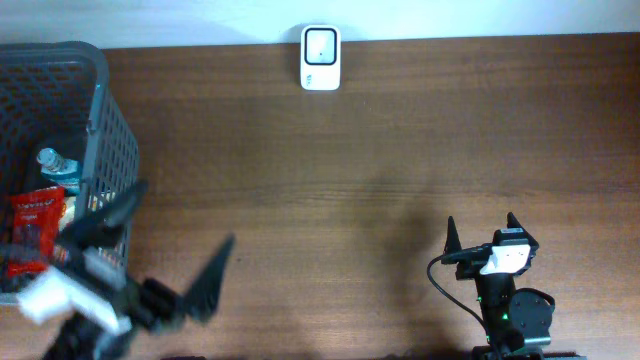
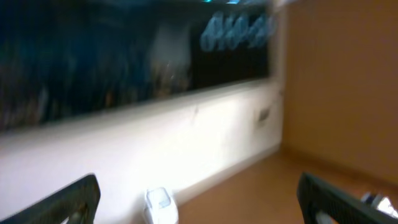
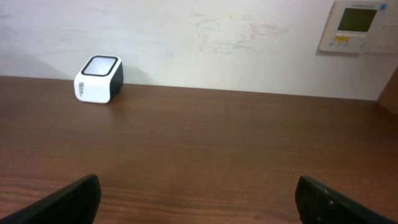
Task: Scan the item barcode
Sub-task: 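Reach left gripper into grey basket and grasp blue Listerine bottle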
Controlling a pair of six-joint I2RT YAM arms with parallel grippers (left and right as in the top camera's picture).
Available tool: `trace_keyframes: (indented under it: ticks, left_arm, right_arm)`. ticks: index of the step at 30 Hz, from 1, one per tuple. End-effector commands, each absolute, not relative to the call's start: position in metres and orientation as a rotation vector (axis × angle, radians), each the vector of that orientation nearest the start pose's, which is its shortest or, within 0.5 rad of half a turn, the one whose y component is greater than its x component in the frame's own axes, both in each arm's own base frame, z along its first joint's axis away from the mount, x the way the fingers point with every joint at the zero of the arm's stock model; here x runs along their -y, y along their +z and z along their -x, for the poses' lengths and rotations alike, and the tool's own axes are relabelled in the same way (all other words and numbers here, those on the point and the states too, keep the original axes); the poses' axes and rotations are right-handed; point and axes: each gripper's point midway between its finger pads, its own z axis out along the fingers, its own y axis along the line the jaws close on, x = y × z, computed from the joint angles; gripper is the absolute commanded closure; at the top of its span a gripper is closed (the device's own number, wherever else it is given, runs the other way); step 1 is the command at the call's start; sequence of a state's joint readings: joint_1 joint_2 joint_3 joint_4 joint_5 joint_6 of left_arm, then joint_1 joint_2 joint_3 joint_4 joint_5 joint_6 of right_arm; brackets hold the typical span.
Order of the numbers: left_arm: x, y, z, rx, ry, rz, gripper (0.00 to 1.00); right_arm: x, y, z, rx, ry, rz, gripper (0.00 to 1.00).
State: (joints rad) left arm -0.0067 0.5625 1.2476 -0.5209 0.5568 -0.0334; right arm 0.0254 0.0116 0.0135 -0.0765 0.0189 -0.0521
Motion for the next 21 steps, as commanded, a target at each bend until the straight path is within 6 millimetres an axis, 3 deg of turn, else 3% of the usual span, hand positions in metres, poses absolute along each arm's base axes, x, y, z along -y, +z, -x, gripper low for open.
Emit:
trace_keyframes:
  ticks: [1,3,5,8,13,16,18,21]
  left_arm:
    - [0.063,0.474,-0.232,-1.690,-0.281,-0.325,0.01]
    - [0.068,0.454,-0.254,-1.838,-0.339,-0.331,0.01]
    - [0.063,0.448,-0.283,-1.902,-0.332,-0.282,0.01]
    - [0.027,0.444,-0.327,-1.997,-0.251,0.047,0.01]
    - [-0.078,0.433,-0.371,-2.114,0.015,0.578,0.01]
    - [-0.141,0.418,-0.381,-2.102,0.057,0.848,0.01]
    - [-0.184,0.405,-0.377,-2.052,0.054,1.054,0.01]
    - [-0.206,0.390,-0.378,-2.050,-0.087,1.131,0.01]
  right_arm:
    - [0.000,0.155,-0.246,-1.652,-0.042,0.031,0.02]
    - [0.000,0.155,-0.246,-1.652,-0.042,0.032,0.02]
    - [0.000,0.155,-0.246,-1.652,-0.042,0.032,0.02]
    - [0.000,0.155,-0.246,-1.652,-0.042,0.031,0.02]
    - [0.000,0.155,-0.246,-1.652,-0.042,0.031,0.02]
    - [0.000,0.155,-0.246,-1.652,-0.042,0.031,0.02]
    - [0.000,0.155,-0.246,-1.652,-0.042,0.032,0.02]
    - [0.000,0.155,-0.246,-1.652,-0.042,0.032,0.02]
